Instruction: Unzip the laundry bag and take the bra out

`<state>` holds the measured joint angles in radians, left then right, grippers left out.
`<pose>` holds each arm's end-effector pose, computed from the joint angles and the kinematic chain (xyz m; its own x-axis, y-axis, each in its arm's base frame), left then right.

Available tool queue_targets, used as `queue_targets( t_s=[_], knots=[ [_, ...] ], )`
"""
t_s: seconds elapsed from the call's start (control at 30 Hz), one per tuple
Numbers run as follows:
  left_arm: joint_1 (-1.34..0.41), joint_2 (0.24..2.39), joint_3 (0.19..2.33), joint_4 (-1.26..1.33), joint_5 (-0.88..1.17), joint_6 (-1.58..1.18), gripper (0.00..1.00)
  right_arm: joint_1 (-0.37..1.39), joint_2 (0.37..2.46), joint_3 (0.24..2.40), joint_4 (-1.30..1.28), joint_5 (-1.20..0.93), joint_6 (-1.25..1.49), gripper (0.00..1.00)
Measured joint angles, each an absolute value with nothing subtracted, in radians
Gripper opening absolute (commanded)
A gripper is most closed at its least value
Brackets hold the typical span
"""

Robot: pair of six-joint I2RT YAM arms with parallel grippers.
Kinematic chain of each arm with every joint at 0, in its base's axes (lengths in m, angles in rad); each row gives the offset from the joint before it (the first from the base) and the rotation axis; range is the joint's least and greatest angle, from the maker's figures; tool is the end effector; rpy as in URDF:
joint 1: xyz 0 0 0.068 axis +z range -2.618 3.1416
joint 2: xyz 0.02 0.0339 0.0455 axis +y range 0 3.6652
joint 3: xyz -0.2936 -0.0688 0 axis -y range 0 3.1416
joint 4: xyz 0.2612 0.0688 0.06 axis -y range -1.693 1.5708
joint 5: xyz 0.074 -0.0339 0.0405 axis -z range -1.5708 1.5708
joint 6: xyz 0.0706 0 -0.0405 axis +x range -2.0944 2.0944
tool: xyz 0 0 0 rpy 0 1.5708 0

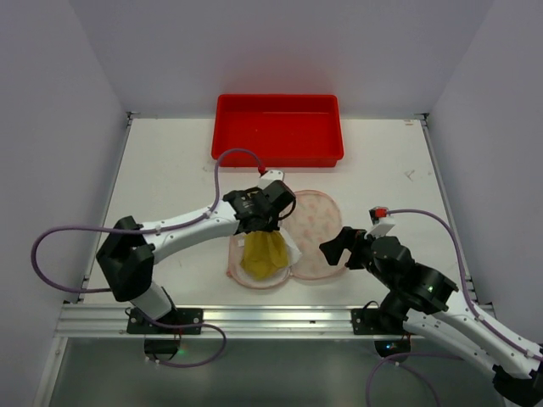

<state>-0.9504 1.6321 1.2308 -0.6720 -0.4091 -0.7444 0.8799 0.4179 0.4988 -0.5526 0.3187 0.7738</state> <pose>0.2368 -0.2832 0.2378 -0.8068 0.0599 -0.5878 0.1217 0.9903 -0.0662 0.1017 0.0883 0.2495 -0.5943 0.3228 -0.7367 -0.1939 0.8314 0.5207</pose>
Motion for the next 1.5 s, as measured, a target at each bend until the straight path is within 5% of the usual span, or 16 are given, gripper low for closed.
queue_targets(
  t_s=[0.2,0.8,1.3,1.5],
  knots=[
    [-0.95,1.599,1.224,-0.653,-0.377,-0.731,0.07,0.88,0.419,0.498,-0.552,0.318,0.774,0.99],
    [-0.95,1.677,1.173,-0.588,-0.325,-0.72,0.5,0.88,0.397,0.468,-0.548,0.294,0.775,0.99],
    [-0.913,1.603,1.11,-0.595,-0.33,-0.721,0.43,0.88,0.397,0.467,-0.548,0.293,0.775,0.99],
    [-0.899,1.56,1.082,-0.596,-0.329,-0.718,0.13,0.88,0.39,0.466,-0.547,0.293,0.775,0.99]
  ],
)
